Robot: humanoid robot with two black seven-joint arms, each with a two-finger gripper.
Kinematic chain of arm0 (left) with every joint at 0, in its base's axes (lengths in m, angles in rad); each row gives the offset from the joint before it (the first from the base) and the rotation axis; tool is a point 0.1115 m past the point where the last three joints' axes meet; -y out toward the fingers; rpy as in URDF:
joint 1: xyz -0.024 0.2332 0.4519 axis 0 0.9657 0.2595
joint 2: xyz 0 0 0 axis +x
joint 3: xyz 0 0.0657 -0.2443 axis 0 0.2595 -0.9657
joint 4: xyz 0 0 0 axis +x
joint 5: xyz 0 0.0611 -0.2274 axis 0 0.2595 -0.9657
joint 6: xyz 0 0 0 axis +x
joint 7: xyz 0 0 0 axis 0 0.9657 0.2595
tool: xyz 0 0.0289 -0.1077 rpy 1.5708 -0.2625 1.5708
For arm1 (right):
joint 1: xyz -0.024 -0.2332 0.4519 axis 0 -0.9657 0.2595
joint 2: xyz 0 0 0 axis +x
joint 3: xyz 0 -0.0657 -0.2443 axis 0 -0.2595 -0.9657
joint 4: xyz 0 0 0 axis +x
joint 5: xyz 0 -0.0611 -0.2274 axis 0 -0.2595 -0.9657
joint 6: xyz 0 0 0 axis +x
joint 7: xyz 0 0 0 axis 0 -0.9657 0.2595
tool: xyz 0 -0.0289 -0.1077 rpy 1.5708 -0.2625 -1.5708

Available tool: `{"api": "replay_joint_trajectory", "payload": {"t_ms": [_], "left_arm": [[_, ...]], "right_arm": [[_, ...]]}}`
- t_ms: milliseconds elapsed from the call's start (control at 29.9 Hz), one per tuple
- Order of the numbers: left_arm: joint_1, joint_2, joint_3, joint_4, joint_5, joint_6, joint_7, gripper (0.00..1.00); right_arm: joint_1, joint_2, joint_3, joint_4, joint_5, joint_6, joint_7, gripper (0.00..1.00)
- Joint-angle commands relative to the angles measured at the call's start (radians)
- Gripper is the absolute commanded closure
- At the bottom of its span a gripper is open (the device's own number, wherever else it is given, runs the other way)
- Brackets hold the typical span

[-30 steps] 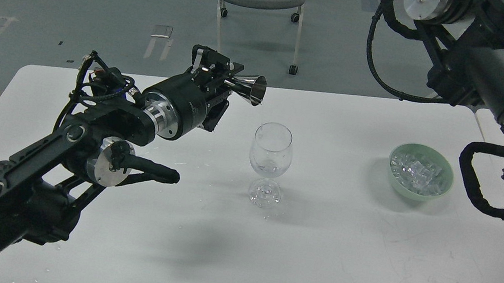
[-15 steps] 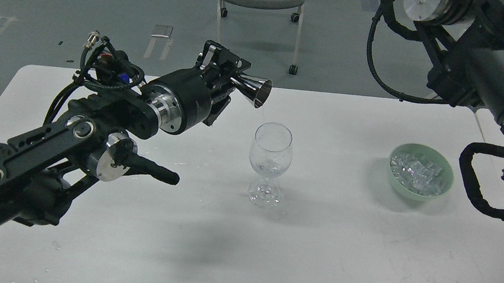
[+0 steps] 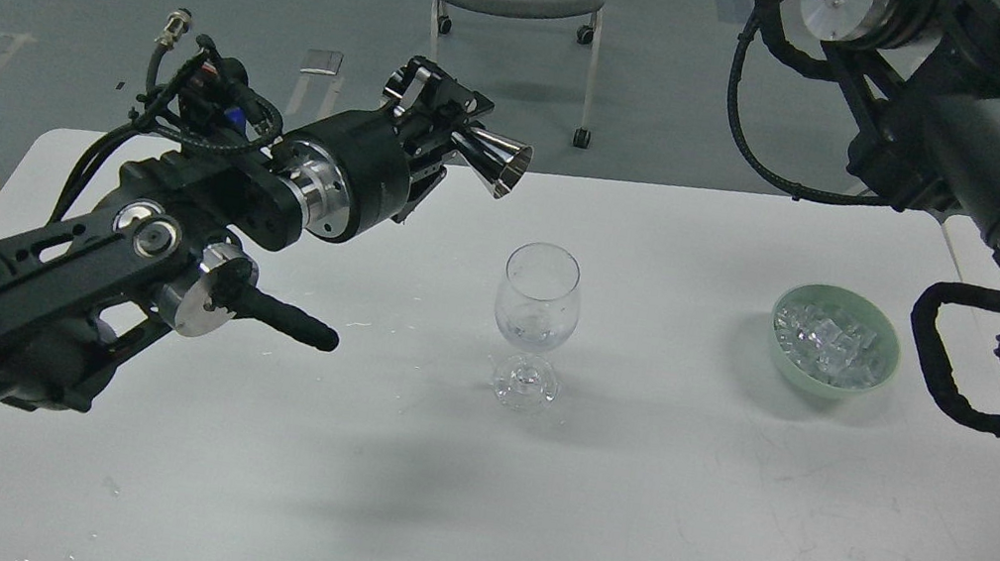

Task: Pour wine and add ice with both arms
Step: 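Hold the jigger tipped above the glass to pour, left gripper, then turn the jigger upright and lower it back to its spot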

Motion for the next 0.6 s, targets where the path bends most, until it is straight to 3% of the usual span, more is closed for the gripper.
{"api": "replay_joint_trajectory", "payload": {"t_ms": [0, 267, 568], "left_arm": [[-0.01, 0.005, 0.0, 0.002, 0.008, -0.021, 0.0, 1.0], [0.035, 0.0, -0.066, 0.002, -0.026, -0.005, 0.0, 1.0], [0.197, -0.086, -0.412, 0.002, -0.302, -0.002, 0.0, 1.0]], "right_arm": [[-0.001, 0.0, 0.0, -0.001, 0.0, 0.0, 0.0, 0.0], [-0.006, 0.0, 0.0, 0.005, 0.0, 0.005, 0.0, 0.0], [-0.014, 0.0, 0.0, 0.008, 0.002, 0.017, -0.003, 0.0]]}}
